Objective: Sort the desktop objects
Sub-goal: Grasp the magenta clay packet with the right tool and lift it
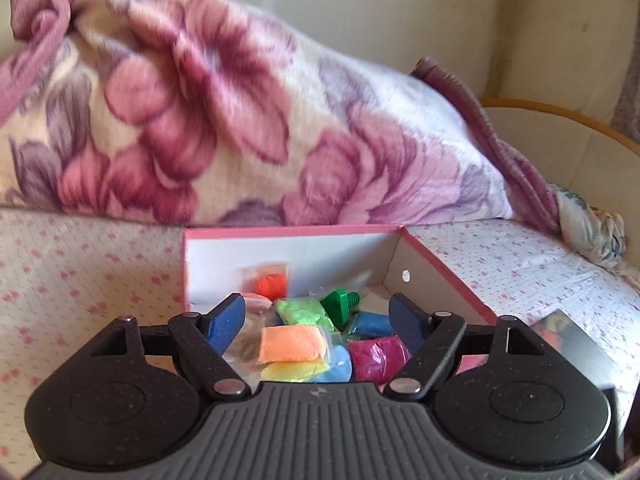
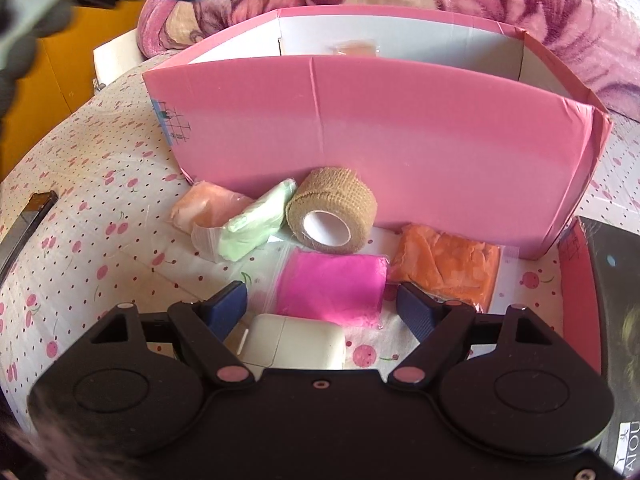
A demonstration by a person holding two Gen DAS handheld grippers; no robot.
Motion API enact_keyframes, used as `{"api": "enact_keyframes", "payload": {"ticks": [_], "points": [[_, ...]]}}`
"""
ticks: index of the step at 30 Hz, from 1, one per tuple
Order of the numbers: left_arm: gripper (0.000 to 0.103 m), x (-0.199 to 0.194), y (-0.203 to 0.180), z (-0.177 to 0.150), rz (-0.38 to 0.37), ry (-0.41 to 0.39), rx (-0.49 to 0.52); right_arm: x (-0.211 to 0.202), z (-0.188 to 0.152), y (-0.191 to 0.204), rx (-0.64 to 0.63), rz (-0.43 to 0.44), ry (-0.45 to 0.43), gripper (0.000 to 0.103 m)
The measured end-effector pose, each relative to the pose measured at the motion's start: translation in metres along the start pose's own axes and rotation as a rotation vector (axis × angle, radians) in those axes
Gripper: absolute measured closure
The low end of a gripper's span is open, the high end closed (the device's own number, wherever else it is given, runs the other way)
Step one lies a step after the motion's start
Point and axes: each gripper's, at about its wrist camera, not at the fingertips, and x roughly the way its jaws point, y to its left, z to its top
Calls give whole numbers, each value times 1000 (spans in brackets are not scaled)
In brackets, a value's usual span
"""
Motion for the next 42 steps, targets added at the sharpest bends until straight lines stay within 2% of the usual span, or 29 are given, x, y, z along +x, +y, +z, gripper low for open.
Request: {"api": "enact_keyframes", "payload": {"ticks": [4, 7, 9, 14, 18, 20, 22, 26, 31, 40, 42], "points": [[25, -34, 4, -5, 35, -2, -5, -3, 1, 0, -4, -4, 2, 21], [25, -55, 6, -12, 79, 6, -33, -3, 1, 1, -12, -15, 6, 21], [25, -65, 7, -23, 79, 7, -65, -2, 2, 5, -25, -24, 8, 20], [25, -52, 15, -50, 121, 30, -138, 3, 2, 21, -105, -58, 12, 21], [25, -39, 25, -73, 84, 61, -191, 0, 2, 29, -167, -115, 5, 21], [25, -33, 26, -82, 72, 73, -189, -7, 5, 36, -221, -169, -23, 21], [25, -28, 28, -89, 70, 96, -195, -10, 7, 39, -249, -183, -53, 21], [25, -25, 29, -94, 46, 108, -199, 0, 7, 43, -258, -185, 4, 21], [25, -23, 33, -98, 31, 124, -204, 4, 6, 36, -186, -144, 32, 22], [25, -23, 34, -97, 13, 122, -203, 4, 7, 23, -88, -142, 50, 23], [25, -23, 34, -98, 13, 125, -201, 5, 7, 26, -99, -147, 51, 24]]}}
